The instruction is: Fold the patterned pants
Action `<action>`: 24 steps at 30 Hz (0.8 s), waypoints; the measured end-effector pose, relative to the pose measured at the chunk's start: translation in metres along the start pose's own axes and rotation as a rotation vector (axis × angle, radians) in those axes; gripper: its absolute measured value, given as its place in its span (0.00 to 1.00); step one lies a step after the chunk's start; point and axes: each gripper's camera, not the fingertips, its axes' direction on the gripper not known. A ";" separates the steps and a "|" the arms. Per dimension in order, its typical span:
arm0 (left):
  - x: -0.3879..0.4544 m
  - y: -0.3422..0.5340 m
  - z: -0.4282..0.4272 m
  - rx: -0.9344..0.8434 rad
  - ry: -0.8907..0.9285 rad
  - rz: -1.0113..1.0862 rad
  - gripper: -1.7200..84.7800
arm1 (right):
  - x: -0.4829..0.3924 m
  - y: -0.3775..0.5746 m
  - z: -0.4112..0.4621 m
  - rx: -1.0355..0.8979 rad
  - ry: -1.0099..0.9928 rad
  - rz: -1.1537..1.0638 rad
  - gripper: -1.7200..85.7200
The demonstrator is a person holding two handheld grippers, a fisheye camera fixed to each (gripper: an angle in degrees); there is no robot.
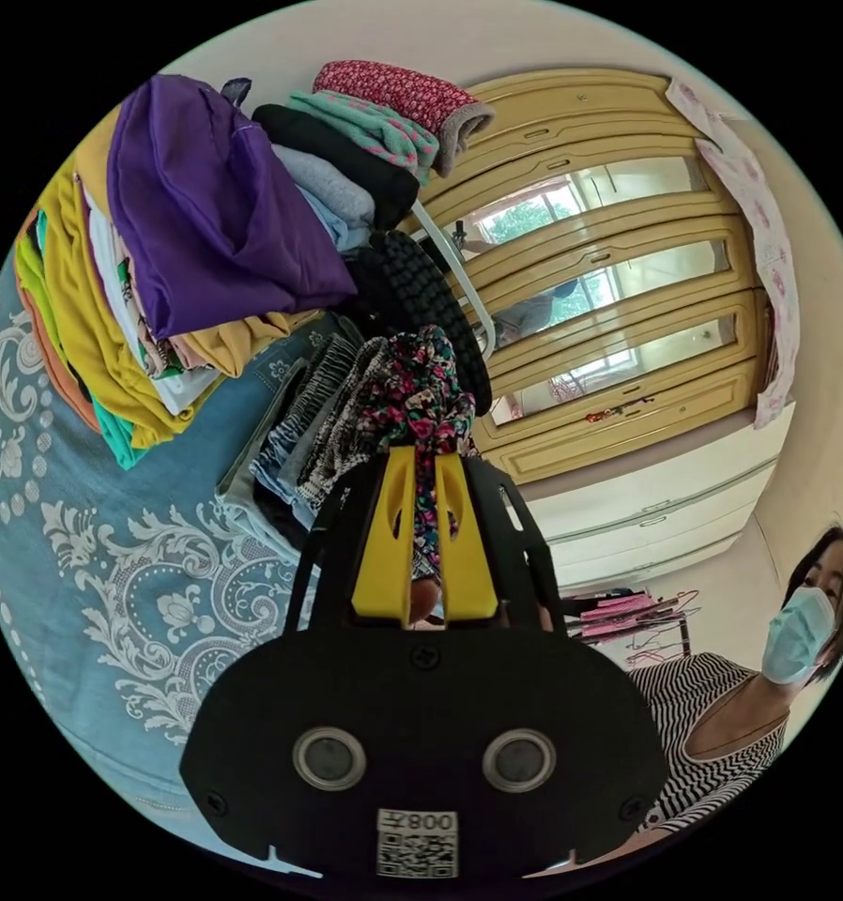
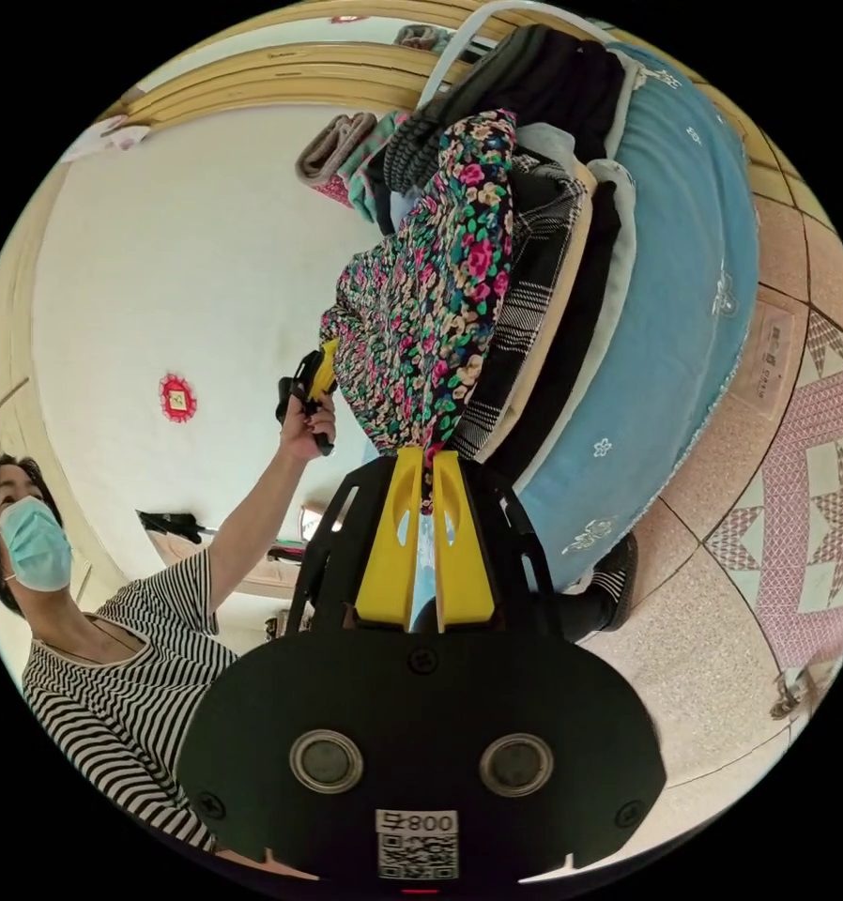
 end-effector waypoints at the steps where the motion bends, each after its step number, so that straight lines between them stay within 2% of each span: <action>1: 0.004 -0.003 0.002 0.001 -0.005 0.007 0.07 | -0.007 0.003 -0.004 0.020 -0.015 0.003 0.04; 7: 0.043 -0.022 0.006 0.080 -0.123 0.065 0.10 | -0.055 0.009 -0.027 0.090 -0.007 -0.018 0.04; 13: 0.093 -0.034 0.014 0.243 -0.178 0.143 0.08 | -0.112 0.024 -0.050 0.208 0.152 -0.046 0.03; 16: 0.124 -0.043 0.041 0.204 -0.208 0.249 0.05 | -0.148 0.025 -0.054 0.259 0.257 -0.113 0.02; 18: 0.144 -0.053 0.070 0.138 -0.310 0.320 0.04 | -0.173 0.019 -0.052 0.271 0.332 -0.179 0.02; 21: 0.156 -0.065 0.106 0.062 -0.498 0.350 0.03 | -0.220 0.000 -0.033 0.262 0.548 -0.340 0.02; 24: 0.158 -0.074 0.133 0.015 -0.606 0.358 0.02 | -0.249 -0.025 0.001 0.234 0.779 -0.466 0.02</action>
